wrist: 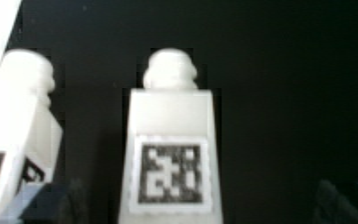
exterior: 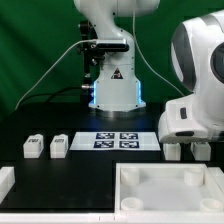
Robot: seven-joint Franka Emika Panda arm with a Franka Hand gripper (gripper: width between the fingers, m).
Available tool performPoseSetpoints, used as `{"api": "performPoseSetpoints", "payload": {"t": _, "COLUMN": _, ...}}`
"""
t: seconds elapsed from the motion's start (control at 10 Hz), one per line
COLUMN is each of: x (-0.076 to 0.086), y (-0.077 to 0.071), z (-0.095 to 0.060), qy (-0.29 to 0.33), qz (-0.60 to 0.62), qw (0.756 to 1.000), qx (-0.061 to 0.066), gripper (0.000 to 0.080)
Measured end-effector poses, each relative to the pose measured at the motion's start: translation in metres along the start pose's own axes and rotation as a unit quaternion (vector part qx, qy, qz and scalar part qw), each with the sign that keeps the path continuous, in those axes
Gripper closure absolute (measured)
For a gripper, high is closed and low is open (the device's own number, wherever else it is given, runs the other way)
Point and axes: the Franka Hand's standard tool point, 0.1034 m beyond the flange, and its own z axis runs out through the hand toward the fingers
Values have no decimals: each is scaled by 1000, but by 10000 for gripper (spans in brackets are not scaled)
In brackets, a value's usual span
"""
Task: Assemble one leg
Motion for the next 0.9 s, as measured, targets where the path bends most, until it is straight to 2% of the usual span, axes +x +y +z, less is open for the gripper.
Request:
{"api": "performPoseSetpoints", "payload": {"t": 0.2, "x": -1, "y": -1, "z": 3, "qy": -2, "qz": 0, "qw": 1000, "qx": -1, "gripper": 150}}
{"api": "performPoseSetpoints", "payload": {"t": 0.6, "x": -6, "y": -2, "z": 27, "qy": -20, "qz": -2, "qw": 1000, "qx": -10, "gripper": 150}}
{"api": "performPoseSetpoints", "payload": {"t": 0.8, "x": -6, "y": -2, "z": 29, "qy": -25, "qz": -3, "qw": 1000, "qx": -11, "gripper": 159}}
{"api": "performPoseSetpoints", "payload": {"t": 0.9, "x": -6, "y": -2, "z": 29, "qy": -25, "qz": -3, "qw": 1000, "qx": -11, "gripper": 318}}
